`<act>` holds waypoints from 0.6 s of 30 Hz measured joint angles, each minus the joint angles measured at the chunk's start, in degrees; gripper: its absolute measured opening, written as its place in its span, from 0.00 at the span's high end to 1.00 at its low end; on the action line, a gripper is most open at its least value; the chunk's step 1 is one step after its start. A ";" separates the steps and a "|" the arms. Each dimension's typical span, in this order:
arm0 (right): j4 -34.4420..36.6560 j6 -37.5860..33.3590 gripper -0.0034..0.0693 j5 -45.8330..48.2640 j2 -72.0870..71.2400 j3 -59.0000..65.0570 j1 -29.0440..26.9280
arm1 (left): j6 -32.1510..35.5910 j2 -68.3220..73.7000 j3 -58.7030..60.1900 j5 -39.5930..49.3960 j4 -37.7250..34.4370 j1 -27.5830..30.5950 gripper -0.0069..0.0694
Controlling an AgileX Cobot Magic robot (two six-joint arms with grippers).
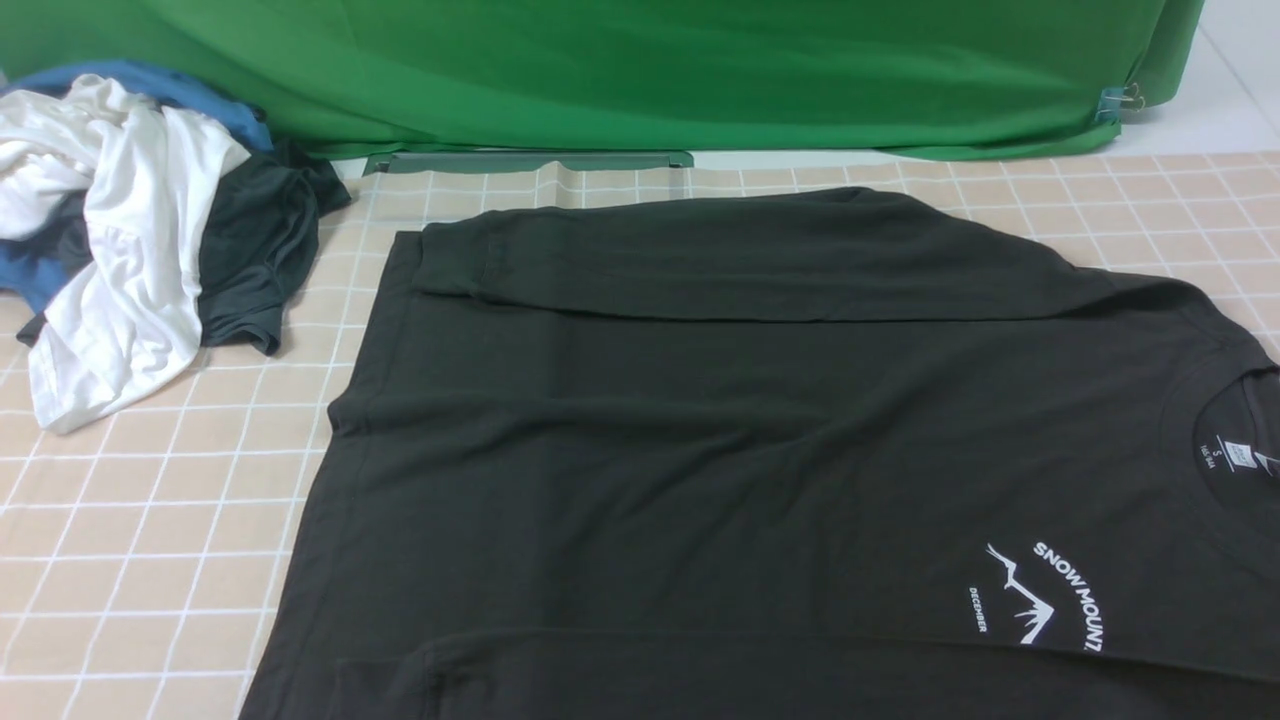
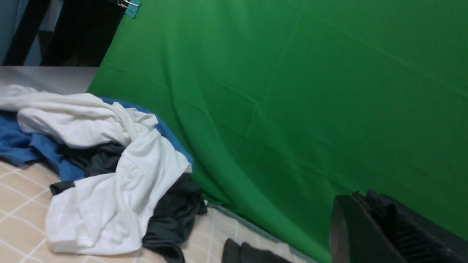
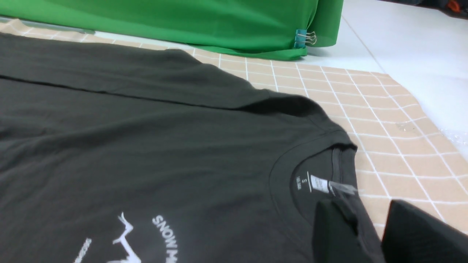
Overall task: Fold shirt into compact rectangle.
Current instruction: 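Grasp the left edge of the dark T-shirt lying flat on the table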
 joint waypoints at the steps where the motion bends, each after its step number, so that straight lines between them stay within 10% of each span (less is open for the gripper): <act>1: 0.00 0.00 0.61 -0.32 0.00 0.00 0.00 | -1.78 0.00 0.00 -1.30 -0.23 0.00 0.88; 9: 0.00 4.21 0.61 -7.41 0.00 0.00 0.05 | -22.87 0.00 -1.98 -22.64 5.28 0.00 0.88; 18: 0.06 29.12 0.61 -23.18 0.00 0.00 0.05 | -25.12 19.78 -34.43 17.90 25.96 0.00 0.88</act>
